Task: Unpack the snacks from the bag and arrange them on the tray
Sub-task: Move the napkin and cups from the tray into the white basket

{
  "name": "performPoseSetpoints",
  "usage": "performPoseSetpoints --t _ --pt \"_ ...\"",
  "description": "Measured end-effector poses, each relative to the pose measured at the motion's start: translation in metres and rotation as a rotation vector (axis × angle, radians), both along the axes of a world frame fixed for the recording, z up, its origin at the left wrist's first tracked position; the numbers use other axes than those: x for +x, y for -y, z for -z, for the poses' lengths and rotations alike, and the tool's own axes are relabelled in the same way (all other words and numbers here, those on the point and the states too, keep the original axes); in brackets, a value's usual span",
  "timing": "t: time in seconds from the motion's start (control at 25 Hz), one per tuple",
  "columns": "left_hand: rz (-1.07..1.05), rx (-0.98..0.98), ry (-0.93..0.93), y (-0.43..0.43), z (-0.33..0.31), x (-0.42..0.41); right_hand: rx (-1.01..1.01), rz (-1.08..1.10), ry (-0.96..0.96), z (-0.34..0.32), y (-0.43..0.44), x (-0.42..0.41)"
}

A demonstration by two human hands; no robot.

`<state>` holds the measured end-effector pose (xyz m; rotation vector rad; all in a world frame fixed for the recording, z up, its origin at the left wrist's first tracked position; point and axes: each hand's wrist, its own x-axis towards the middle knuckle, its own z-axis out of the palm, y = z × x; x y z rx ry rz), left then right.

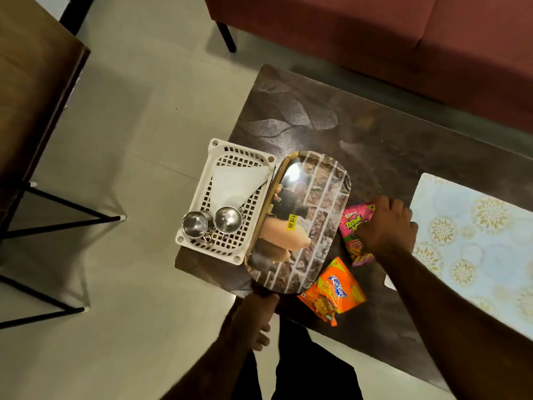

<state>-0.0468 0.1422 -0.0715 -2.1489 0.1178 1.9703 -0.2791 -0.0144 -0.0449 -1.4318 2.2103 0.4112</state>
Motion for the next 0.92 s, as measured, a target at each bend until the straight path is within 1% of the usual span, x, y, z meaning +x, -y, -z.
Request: performPoseSetpoints --t 0.04,0.08,0.16,0.24,0.36,0.44,0.52,0.6,0.64,0.72,0.76,0.84,0.92 --pt "-0.143 -0.021 0.006 -0.001 0.009 -0.001 0.012 -0.029 -0.003 0.003 -0.001 -0.003" --pt "-0.253 -0.081 0.014 0.001 0.018 -0.003 0.014 -0.06 -0.004 0.007 -0.001 -0.004" --pt "-0.357 -0.166 0.031 0.008 0.032 -0.011 0.007 -0.111 -0.003 0.012 0.0 -0.003" --pt "-0.36 -0.175 0.06 0.013 0.037 -0.018 0.024 -0.103 0.021 0.013 0.005 0.0" --pt "-0.35 -0.23 0.12 0.01 0.043 -0.02 0.113 -0.061 0.06 0.014 0.012 0.0" --pt "-0.334 -0.257 0.123 0.006 0.043 -0.02 0.14 -0.067 0.044 0.013 0.012 -0.004" --pt "-0.304 -0.287 0.13 0.003 0.041 -0.017 0.127 -0.089 0.022 0.009 0.01 -0.006" --pt "-0.286 -0.289 0.091 0.001 0.042 -0.01 0.035 -0.134 0.007 0.004 0.011 -0.001" --pt "-0.277 -0.261 0.058 0.001 0.041 -0.006 -0.018 -0.167 0.013 0.002 0.012 0.004" --pt "-0.254 -0.215 0.001 0.003 0.039 0.001 -0.095 -0.255 0.049 -0.003 0.017 0.021" --pt "-0.214 -0.232 0.007 0.003 0.038 0.004 -0.116 -0.295 0.075 -0.004 0.02 0.032" --pt "-0.154 -0.25 0.027 0.004 0.038 0.009 -0.135 -0.336 0.143 -0.006 0.027 0.055" --pt "-0.224 -0.109 -0.092 0.012 0.034 0.01 -0.076 -0.357 0.21 -0.004 0.034 0.069"
